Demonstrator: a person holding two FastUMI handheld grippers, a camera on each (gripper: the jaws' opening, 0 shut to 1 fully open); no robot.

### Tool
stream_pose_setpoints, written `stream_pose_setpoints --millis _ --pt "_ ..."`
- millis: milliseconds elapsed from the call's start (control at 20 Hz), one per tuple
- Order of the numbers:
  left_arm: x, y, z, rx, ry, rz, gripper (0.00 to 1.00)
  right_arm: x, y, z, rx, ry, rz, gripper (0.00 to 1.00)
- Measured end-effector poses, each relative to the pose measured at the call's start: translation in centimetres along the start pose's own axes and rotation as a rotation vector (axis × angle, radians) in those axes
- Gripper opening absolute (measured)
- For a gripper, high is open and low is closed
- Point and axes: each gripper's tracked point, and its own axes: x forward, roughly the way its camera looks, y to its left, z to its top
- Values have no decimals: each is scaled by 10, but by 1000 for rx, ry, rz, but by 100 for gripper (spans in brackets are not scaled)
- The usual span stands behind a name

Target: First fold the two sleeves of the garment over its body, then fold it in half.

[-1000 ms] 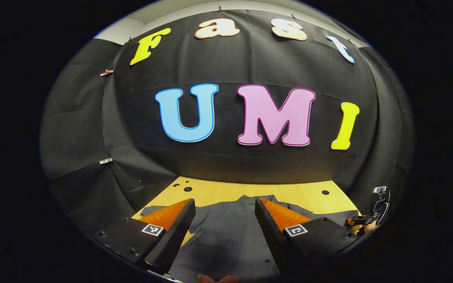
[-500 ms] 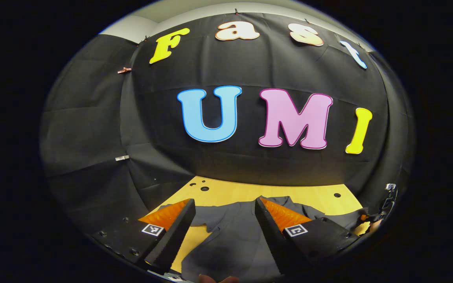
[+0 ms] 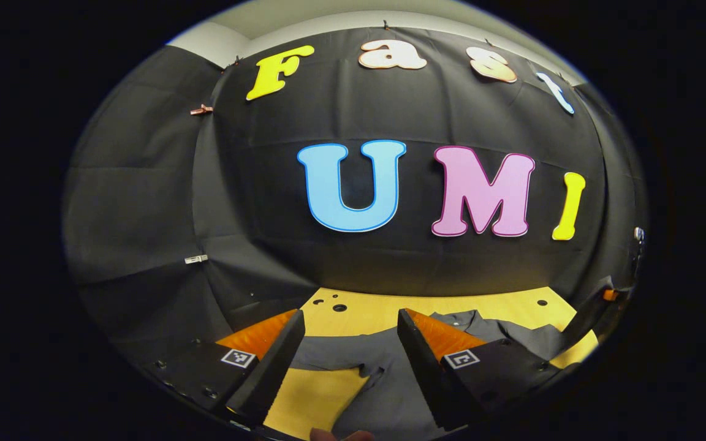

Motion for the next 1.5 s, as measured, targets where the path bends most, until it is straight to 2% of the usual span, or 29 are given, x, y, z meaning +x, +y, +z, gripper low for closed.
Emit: stream_pose_setpoints --millis 250,550,800,950,1100,1150,1200,1500 --pt "18 55 -23 -15 15 -29 96 -32 85 40 17 -78 52 8" --pt "42 129 -60 -10 47 -17 96 -50 204 32 -42 -77 177 8" --pt "79 163 -99 -2 105 -61 96 -44 298 -10 -110 -26 265 8" --pt "107 172 -130 -22 148 -102 96 -36 341 -37 -147 6 298 8" --pt "141 182 -169 -34 216 -113 96 -28 370 -68 -177 58 304 8" --pt "153 186 -183 -32 237 -108 92 -24 379 -79 -188 77 304 8" --pt "163 190 -194 -29 259 -103 96 -21 387 -90 -202 98 301 9" --pt "220 204 -250 -35 350 -82 96 1 421 -157 -267 221 304 8"
